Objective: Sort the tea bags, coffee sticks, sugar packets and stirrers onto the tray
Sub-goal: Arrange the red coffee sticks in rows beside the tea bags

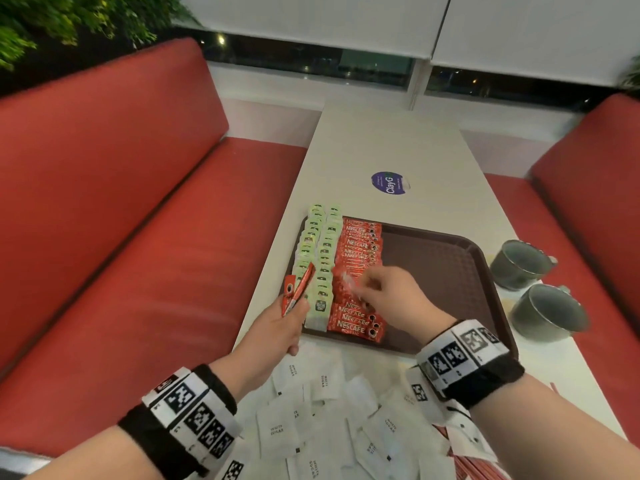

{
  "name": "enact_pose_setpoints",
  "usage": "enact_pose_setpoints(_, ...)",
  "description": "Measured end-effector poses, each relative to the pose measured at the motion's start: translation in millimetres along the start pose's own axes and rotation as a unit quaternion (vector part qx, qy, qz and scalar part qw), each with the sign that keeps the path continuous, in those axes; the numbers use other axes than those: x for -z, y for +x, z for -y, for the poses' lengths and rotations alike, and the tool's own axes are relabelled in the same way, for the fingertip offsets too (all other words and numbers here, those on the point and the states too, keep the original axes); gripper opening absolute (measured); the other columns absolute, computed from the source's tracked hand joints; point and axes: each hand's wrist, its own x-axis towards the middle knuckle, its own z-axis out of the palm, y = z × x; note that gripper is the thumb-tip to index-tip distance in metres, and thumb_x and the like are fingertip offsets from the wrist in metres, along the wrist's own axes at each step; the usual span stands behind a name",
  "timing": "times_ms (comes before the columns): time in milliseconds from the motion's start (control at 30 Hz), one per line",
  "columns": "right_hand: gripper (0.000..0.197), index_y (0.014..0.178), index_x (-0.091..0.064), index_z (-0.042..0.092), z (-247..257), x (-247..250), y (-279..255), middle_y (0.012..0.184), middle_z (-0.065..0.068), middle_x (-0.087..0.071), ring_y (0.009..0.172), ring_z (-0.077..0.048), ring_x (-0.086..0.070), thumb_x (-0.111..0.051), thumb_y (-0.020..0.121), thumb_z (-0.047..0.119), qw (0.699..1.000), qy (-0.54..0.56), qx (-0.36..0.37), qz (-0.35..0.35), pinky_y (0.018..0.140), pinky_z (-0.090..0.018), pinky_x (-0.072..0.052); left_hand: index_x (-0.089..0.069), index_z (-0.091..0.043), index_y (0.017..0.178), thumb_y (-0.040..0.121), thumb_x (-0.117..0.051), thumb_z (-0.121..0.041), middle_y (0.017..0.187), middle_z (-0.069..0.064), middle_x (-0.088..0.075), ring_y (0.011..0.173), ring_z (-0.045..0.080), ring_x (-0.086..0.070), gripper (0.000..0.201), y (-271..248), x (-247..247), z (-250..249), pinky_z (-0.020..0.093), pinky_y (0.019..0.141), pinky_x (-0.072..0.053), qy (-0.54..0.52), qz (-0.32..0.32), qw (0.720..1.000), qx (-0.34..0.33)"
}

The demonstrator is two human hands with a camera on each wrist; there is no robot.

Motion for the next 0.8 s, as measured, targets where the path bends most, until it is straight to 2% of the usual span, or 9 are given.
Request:
enact_pose_setpoints(100,0.011,0.081,-0.067,0.022,-13,-13,0,0.084,0.004,-0.066,0.081,-0.018,-0.062,-0.062,0.090,0.026,0.979,-0.180,-0.015,0.096,0.080,-0.035,-0.051,-0.056,-0.015,0.103,0.098,-0.043,-0.039,0.053,-0.010,-0.027,0.047,0.007,-0.026,0.028,-5,11,6,0.025,0.053,-0.033,0.011,-0.002,1.000,0.027)
enact_pose_setpoints(200,0.011,0.092,-0.067,0.022,-13,-24,1,0.095,0.002,-0.065,0.094,-0.023,-0.057,-0.057,0.092,0.025,0.958,-0.260,-0.003,0.120,0.093,-0.039,-0.041,-0.055,-0.011,0.091,0.098,-0.034,-0.049,0.056,-0.006,-0.022,0.048,0.010,-0.021,0.043,-12,15,4,0.025,0.054,-0.030,-0.039,0.009,0.998,0.056)
enact_pose_setpoints(333,0.013,0.096,-0.065,0.019,-10,-32,6,0.096,0.000,-0.062,0.094,-0.025,-0.054,-0.052,0.093,0.019,0.933,-0.332,0.006,0.137,0.093,-0.039,-0.034,-0.056,-0.010,0.092,0.100,-0.036,-0.035,0.059,-0.002,-0.023,0.050,0.012,-0.021,0.034,-17,17,-4,0.026,0.054,-0.031,-0.087,0.028,0.992,0.083)
enact_pose_setpoints(433,0.014,0.089,-0.063,0.020,-11,-29,8,0.090,0.000,-0.061,0.086,-0.024,-0.051,-0.051,0.091,0.012,0.928,-0.344,0.004,0.142,0.095,-0.039,-0.034,-0.059,-0.009,0.092,0.099,-0.038,-0.028,0.059,-0.001,-0.026,0.050,0.012,-0.022,0.029,-19,20,-9,0.028,0.055,-0.029,-0.100,0.032,0.991,0.079)
enact_pose_setpoints(533,0.015,0.089,-0.065,0.021,-14,-24,7,0.093,0.001,-0.064,0.091,-0.024,-0.055,-0.052,0.090,0.014,0.918,-0.366,0.012,0.153,0.091,-0.039,-0.030,-0.059,-0.008,0.096,0.100,-0.039,-0.026,0.060,-0.002,-0.028,0.050,0.011,-0.023,0.027,-21,25,-12,0.028,0.056,-0.029,-0.106,0.031,0.992,0.061)
enact_pose_setpoints(667,0.021,0.098,-0.066,0.019,-14,-29,4,0.098,-0.001,-0.066,0.096,-0.026,-0.056,-0.048,0.091,0.011,0.906,-0.393,0.020,0.154,0.092,-0.038,-0.030,-0.056,-0.005,0.104,0.098,-0.045,-0.026,0.061,-0.003,-0.029,0.052,0.011,-0.026,0.024,-24,26,-15,0.027,0.057,-0.031,-0.088,0.034,0.995,0.040)
enact_pose_setpoints(733,0.021,0.099,-0.064,0.020,-13,-31,4,0.098,-0.001,-0.065,0.096,-0.026,-0.056,-0.047,0.091,0.010,0.910,-0.389,0.027,0.140,0.094,-0.039,-0.031,-0.055,-0.009,0.100,0.096,-0.050,-0.025,0.059,-0.006,-0.031,0.052,0.010,-0.027,0.017,-27,25,-16,0.026,0.057,-0.034,-0.073,0.043,0.996,0.030)
enact_pose_setpoints(800,0.016,0.093,-0.059,0.022,-12,-32,2,0.094,0.001,-0.063,0.092,-0.025,-0.056,-0.048,0.091,0.011,0.919,-0.374,0.034,0.124,0.093,-0.038,-0.033,-0.055,-0.014,0.096,0.094,-0.054,-0.023,0.056,-0.011,-0.038,0.052,0.010,-0.033,0.009,-30,24,-18,0.025,0.059,-0.037,-0.014,0.041,0.999,0.004)
